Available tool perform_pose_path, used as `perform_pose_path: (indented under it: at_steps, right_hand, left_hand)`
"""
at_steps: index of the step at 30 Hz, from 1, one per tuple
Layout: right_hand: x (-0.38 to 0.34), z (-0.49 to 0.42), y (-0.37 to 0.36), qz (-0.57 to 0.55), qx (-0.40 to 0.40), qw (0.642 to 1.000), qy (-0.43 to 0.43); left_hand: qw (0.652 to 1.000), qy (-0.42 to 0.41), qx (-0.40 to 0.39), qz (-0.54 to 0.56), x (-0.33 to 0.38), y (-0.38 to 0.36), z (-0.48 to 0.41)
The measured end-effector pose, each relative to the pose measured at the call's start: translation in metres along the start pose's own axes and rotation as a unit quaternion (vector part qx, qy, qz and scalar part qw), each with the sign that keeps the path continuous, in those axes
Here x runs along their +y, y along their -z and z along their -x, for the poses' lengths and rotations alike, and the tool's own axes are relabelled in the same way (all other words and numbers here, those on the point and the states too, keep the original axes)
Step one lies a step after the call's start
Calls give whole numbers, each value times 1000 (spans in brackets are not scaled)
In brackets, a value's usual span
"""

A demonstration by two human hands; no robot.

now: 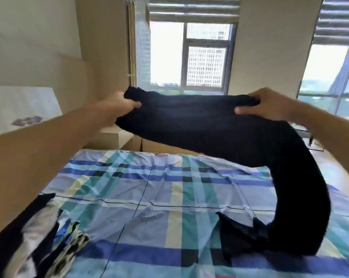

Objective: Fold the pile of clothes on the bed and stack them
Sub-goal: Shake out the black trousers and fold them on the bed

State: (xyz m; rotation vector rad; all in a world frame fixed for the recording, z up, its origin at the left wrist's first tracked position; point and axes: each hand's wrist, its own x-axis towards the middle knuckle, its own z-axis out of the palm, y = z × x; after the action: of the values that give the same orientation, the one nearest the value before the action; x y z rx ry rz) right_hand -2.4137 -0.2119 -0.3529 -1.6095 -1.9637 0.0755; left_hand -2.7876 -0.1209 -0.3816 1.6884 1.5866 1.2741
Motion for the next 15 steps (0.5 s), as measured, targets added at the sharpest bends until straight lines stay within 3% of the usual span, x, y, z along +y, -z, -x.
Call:
perform_pose_path:
  at_steps: [4,7,10,15]
  right_hand:
    - [34,43,-184,89,-202,975,1]
    - [54,108,-304,40,-368,929,-31]
    - [79,159,-359,4,-371,928,-38]
    - [119,202,-366,-26,-305,951,-51]
  left_hand:
    - [972,145,-30,-181,-165,3,44]
    - [937,220,-94,-255,-265,-1,87]
    - [905,217,-114,-348,-329,-14,111]
    - [868,160,-60,-467,-341,-47,130]
